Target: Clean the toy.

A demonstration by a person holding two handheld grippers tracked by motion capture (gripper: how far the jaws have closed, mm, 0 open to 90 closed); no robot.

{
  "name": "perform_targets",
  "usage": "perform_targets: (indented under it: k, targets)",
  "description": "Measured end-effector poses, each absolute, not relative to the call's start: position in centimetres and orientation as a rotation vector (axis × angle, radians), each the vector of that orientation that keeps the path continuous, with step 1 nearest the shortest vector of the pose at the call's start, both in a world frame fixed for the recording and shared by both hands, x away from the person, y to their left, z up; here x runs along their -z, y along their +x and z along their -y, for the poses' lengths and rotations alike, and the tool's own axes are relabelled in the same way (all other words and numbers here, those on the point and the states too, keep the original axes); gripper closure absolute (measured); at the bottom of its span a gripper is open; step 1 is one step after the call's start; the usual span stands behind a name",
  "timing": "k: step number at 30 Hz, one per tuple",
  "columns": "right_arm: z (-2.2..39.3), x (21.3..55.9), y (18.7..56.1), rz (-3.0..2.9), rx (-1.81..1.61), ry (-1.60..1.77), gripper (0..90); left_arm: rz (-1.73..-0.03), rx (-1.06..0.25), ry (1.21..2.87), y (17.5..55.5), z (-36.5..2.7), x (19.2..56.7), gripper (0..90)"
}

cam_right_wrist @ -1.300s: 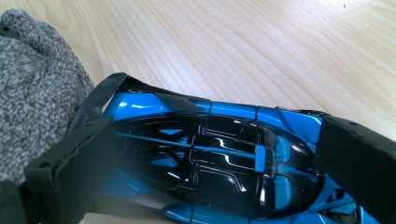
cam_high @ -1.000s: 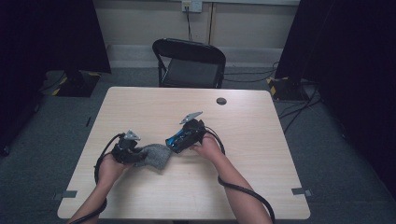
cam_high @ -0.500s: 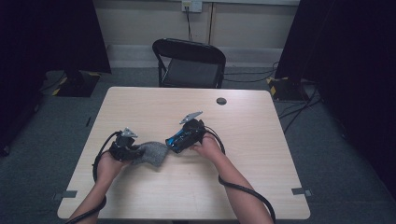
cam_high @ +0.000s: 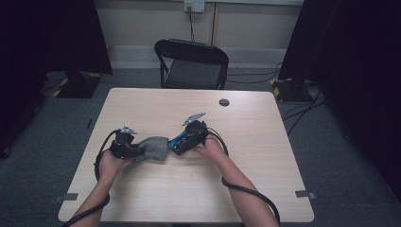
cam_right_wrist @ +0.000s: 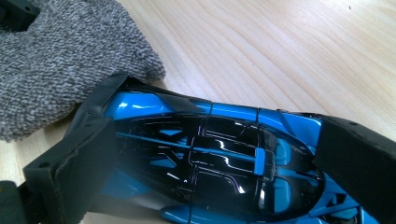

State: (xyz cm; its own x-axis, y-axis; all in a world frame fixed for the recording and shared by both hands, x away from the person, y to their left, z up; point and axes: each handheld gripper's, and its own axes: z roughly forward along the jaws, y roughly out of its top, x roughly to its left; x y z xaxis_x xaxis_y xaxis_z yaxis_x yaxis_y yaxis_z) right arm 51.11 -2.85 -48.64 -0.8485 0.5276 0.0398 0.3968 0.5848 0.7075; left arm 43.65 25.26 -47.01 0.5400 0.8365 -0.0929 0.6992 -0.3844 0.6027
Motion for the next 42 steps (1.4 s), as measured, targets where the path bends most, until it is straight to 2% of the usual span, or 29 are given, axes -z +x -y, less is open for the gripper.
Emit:
perform_targets:
  k: [4,10,16,31,42]
  targets:
    - [2.8,48.6,51.1,-2.64,-1.109,0.776,0.0,-1.238,-0.311,2.195,44.1,-25.2,46.9,71.5]
    - [2.9,48.7,51.1,-2.638,-1.115,0.778,0.0,-1.328,-0.329,2.108,44.7,-26.2,47.0,72.1]
    - [2.9,48.7,51.1,-2.636,-1.116,0.777,0.0,-1.318,-0.327,2.066,44.5,-26.4,46.1,72.1]
    - [2.9,48.7,51.0,-2.634,-1.111,0.78,0.0,-1.201,-0.286,2.049,42.0,-26.1,43.4,72.1]
    - [2.9,48.6,51.1,-2.635,-1.105,0.783,0.0,-1.054,-0.189,2.086,39.5,-24.1,43.7,72.1]
